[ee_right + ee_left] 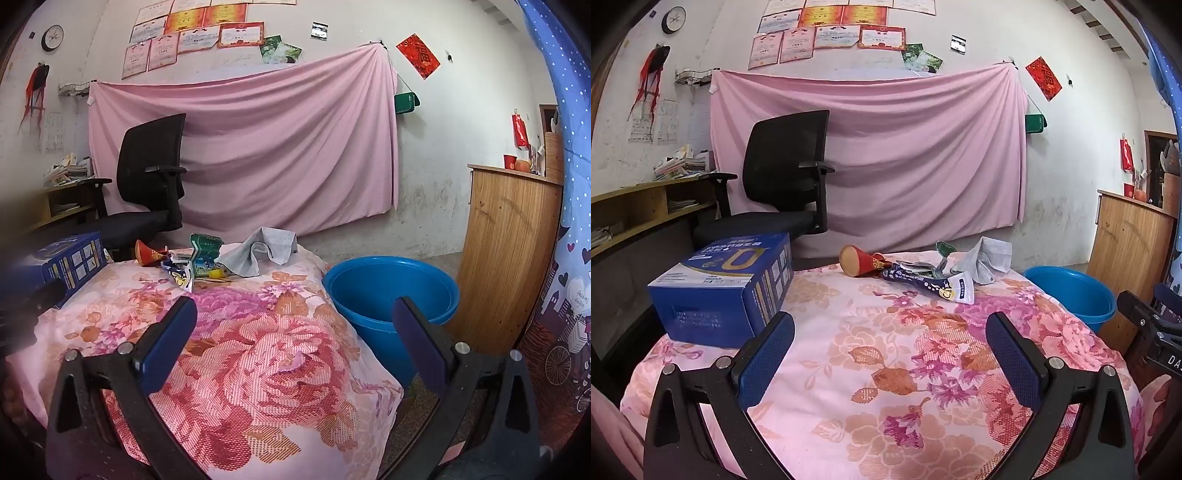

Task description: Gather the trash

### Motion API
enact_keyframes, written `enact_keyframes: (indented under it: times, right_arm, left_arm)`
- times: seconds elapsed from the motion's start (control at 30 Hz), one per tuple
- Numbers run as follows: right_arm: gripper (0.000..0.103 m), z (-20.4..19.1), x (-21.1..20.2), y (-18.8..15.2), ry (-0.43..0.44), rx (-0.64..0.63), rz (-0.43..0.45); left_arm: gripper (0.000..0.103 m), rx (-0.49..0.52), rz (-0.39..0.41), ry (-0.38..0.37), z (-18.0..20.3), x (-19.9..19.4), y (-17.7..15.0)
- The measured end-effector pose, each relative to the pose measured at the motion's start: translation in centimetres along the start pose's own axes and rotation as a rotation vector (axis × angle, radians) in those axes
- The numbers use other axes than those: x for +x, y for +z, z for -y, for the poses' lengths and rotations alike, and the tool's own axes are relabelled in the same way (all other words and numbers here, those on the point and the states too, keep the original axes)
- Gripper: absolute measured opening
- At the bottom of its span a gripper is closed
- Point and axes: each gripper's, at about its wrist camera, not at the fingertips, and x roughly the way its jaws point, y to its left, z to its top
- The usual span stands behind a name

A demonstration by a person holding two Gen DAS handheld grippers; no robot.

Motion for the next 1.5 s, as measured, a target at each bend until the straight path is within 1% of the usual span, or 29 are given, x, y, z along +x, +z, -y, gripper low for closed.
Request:
enact_keyframes:
  times: [1.5]
  right_arm:
    - [0.103,0.11,0.05,0.0,0.0,0.006,0.0]
  left_arm:
    - [0.101,0.011,0.009,-0.001,0.21,-0.11,0.12]
